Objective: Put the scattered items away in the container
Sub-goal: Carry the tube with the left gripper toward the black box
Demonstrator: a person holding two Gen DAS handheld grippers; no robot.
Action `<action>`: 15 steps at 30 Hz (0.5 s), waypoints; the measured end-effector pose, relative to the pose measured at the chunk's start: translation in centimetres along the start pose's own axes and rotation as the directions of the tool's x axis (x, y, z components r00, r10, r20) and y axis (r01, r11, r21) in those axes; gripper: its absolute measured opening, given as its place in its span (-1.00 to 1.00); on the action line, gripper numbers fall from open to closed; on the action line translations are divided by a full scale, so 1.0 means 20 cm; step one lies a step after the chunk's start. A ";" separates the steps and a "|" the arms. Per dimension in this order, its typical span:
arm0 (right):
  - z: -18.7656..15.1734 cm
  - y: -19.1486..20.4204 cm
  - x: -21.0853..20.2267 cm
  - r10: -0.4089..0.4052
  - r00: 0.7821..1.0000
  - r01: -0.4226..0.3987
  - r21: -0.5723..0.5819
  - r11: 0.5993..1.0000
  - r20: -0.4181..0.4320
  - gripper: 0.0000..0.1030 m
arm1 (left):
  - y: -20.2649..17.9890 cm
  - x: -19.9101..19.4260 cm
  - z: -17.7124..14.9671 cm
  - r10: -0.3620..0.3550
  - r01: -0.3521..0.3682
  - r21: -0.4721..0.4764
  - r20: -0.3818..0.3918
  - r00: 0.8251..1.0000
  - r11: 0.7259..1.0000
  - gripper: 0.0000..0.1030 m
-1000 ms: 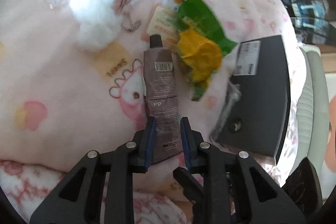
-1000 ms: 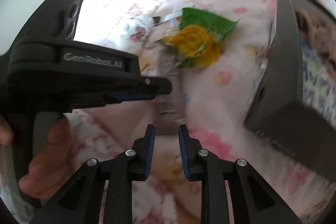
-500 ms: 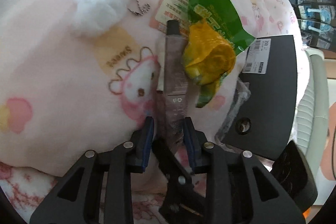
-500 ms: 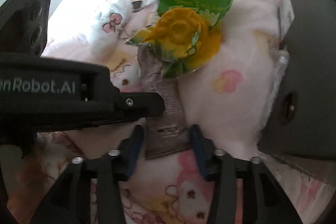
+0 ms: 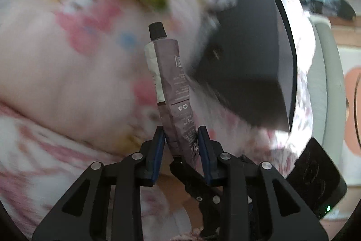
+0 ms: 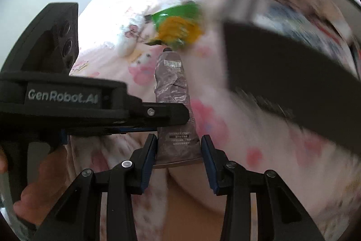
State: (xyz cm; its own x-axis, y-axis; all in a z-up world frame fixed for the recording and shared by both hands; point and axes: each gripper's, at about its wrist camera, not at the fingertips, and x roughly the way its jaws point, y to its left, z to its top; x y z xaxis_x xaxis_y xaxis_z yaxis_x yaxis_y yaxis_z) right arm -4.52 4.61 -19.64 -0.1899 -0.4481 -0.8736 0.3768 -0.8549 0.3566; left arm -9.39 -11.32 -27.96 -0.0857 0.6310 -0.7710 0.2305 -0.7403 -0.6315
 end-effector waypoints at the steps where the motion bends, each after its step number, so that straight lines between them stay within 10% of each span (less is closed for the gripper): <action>1: -0.04 -0.05 -0.03 0.001 1.000 -0.001 0.025 1.000 -0.005 -0.30 | -0.02 0.03 -0.02 0.000 0.000 0.002 -0.019 1.000 1.000 -0.42; 9: -0.08 -0.20 -0.18 -0.025 0.999 0.021 0.096 0.995 0.042 -0.30 | -0.16 0.08 -0.04 0.032 -0.033 0.047 0.026 0.999 0.998 -0.43; 15: -0.11 -0.15 -0.30 -0.063 0.983 0.058 0.034 0.998 0.172 -0.32 | -0.10 0.00 -0.08 0.271 -0.281 0.048 0.145 0.952 0.959 -0.55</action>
State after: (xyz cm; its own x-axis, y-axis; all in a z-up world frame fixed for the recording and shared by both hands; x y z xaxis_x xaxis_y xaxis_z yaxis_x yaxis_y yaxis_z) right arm -2.63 10.43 -16.22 -0.3669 -0.4315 -0.8242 0.3340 -0.8879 0.3162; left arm -8.29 -9.42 -26.48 -0.1593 0.3659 -0.9169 0.1982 -0.8980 -0.3928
